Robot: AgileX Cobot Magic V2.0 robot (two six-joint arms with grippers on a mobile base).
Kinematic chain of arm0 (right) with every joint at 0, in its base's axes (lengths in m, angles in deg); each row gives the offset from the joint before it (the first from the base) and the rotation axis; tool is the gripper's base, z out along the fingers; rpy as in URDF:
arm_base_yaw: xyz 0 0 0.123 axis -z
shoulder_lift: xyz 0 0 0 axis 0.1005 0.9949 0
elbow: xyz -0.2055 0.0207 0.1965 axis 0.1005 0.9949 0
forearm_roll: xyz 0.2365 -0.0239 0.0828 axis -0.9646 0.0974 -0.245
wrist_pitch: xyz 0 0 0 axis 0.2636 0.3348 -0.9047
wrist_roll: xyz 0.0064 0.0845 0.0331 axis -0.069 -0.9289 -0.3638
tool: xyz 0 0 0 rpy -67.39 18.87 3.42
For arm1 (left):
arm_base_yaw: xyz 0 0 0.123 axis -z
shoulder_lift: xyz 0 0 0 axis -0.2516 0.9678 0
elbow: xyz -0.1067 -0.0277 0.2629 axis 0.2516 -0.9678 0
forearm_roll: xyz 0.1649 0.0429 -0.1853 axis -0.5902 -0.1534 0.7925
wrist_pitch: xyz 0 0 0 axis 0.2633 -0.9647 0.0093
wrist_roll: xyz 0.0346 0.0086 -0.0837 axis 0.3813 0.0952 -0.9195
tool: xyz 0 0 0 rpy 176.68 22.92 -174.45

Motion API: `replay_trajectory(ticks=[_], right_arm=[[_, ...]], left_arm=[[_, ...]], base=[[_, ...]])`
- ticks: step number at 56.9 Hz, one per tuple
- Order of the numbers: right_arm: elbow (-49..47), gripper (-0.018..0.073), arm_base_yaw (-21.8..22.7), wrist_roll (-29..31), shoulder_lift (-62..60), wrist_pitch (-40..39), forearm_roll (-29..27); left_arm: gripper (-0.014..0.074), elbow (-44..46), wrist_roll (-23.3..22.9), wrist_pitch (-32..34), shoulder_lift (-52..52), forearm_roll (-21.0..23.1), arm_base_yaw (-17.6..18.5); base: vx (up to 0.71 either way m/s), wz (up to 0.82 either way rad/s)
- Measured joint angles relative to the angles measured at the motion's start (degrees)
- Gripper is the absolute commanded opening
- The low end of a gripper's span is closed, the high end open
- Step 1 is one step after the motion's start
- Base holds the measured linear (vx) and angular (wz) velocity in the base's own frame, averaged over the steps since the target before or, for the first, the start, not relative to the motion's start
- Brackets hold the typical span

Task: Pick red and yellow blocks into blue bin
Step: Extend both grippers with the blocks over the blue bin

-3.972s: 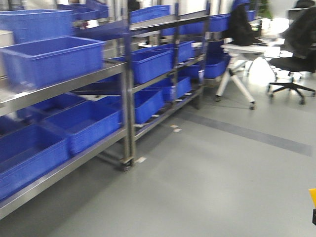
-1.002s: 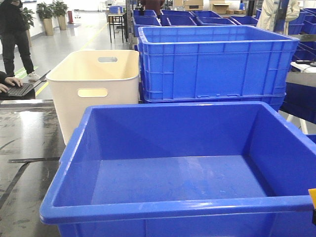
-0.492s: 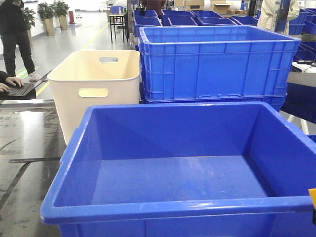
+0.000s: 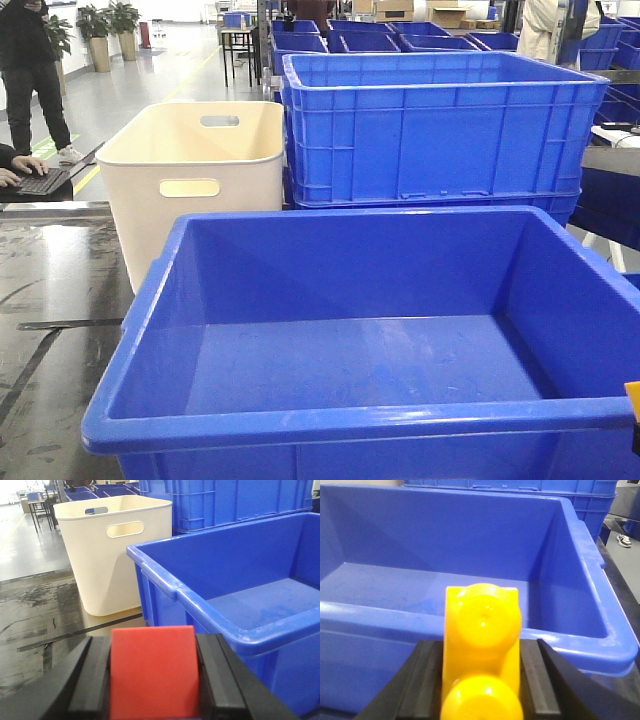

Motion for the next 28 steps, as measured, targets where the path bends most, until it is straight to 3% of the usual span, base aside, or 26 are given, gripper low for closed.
replay_trajectory(ticks=[8, 17, 28], right_arm=[[-1.3, -0.0010, 0.0, 0.0, -0.2, 0.4, -2.2], [-9.9, -0.0010, 0.0, 0.1, -0.7, 2.9, -3.6], [-19.8, -0.0010, 0.0, 3.8, 6.2, 2.9, -4.0]], left_arm=[[0.0002, 0.7, -0.2, 0.8, -0.1, 1.8, 0.0], [0.0002, 9.3, 2.1, 2.5, 2.4, 2.9, 0.0], [0.0002, 23.3, 4.2, 2.3, 18.3, 5.9, 1.2]], base=[[0.00, 0.00], [0.00, 0.00], [0.00, 0.00]])
